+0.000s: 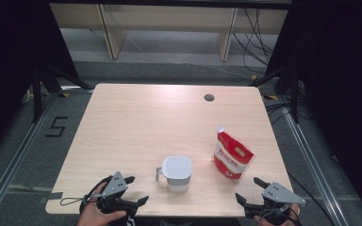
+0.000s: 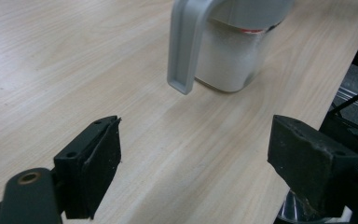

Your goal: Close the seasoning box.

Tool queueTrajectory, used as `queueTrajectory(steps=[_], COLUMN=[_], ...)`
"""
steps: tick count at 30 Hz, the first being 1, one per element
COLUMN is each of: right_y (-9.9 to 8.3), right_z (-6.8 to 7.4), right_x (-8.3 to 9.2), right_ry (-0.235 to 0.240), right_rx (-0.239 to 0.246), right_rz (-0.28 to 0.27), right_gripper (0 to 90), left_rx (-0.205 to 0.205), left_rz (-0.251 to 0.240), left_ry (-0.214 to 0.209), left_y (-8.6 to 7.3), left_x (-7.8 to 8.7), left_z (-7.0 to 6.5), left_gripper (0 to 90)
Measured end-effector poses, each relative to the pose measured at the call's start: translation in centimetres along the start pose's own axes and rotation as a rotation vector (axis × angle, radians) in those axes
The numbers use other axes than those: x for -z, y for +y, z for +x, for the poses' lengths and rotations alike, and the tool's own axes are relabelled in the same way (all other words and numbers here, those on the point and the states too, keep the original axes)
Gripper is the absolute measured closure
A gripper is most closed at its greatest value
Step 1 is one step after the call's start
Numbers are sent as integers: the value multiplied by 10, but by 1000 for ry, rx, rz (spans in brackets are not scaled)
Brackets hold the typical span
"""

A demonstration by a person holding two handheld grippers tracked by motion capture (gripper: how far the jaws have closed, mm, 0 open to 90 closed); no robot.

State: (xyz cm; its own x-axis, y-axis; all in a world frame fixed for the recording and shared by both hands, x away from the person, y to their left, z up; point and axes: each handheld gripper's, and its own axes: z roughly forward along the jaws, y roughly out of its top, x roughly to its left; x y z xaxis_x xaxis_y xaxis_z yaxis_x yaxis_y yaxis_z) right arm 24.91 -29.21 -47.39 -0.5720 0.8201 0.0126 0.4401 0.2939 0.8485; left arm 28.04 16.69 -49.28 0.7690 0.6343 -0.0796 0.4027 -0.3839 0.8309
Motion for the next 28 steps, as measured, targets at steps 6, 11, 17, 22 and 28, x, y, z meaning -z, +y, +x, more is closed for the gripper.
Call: queueTrajectory(steps=[6, 11, 17, 22, 28], right_y=[-2, -3, -4, -4, -4], right_z=[1, 2, 2, 1, -3], right_x=[-4, -7, -7, -8, -8], right_ry=[18, 29, 14, 19, -1], right_rx=[28, 36, 44, 53, 63], right_rz=[-12, 9, 12, 13, 0], right_gripper=[159, 159, 159, 158, 158], left_rx=[-26, -20, -19, -19, -21], left_rz=[24, 8, 18, 16, 12], left_ry=[7, 4, 6, 4, -6], left_y=[0, 0, 1, 1, 1], left_x=[0, 0, 1, 1, 1], left_z=[0, 0, 0, 0, 2], left_gripper=[169, 169, 169, 169, 169])
